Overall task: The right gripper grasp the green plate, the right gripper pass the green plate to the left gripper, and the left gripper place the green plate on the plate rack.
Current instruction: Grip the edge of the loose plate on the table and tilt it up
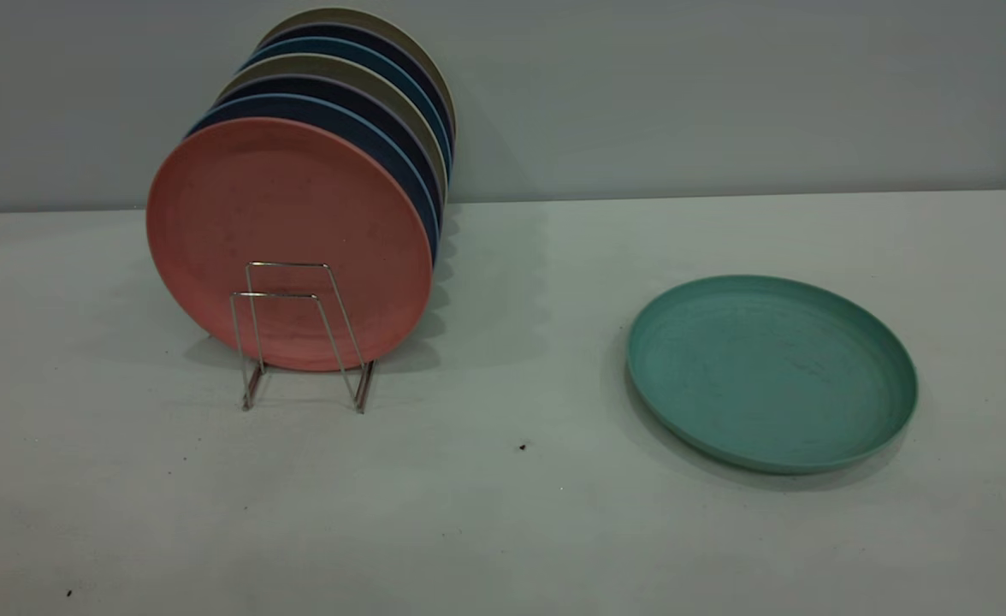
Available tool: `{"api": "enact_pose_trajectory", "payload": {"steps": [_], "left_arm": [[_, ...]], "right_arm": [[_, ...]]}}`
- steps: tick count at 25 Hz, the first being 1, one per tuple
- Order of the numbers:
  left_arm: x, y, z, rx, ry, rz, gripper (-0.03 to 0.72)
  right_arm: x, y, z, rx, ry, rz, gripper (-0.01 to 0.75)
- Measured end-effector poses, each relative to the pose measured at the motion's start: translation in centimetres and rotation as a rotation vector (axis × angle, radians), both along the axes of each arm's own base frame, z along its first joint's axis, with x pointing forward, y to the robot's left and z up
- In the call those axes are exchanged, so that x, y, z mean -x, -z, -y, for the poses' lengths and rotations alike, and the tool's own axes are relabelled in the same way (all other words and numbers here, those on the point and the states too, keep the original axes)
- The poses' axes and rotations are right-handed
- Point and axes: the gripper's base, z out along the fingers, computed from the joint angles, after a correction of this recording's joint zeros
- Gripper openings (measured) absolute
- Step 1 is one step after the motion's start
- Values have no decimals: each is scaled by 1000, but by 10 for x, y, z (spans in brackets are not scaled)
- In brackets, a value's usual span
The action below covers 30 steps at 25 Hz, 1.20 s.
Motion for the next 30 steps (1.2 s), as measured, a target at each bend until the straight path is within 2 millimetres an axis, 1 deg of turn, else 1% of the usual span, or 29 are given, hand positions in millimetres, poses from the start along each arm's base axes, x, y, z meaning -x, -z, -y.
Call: {"api": "enact_pose_trajectory", "payload": {"steps": [18,22,24,26,28,30], "left_arm": [[0,0,0,2,1,1,526],[-2,-9,2,-11,33,79,526],[-5,-12,4,-13,64,96,526],[-14,-16,8,13,91,92,526],[-27,-20,11,41,113,76,526],[-45,-23,15,45,141,42,526]], "right_arm": [[0,0,0,0,3,0,510],[0,-5,0,-2,5,31,496],[-6,-12,1,-5,10,65,490],[-17,-17,-1,-29,4,72,484],[-31,-20,-5,-72,-16,43,483],[-51,-23,-12,-128,-63,2,483]]}}
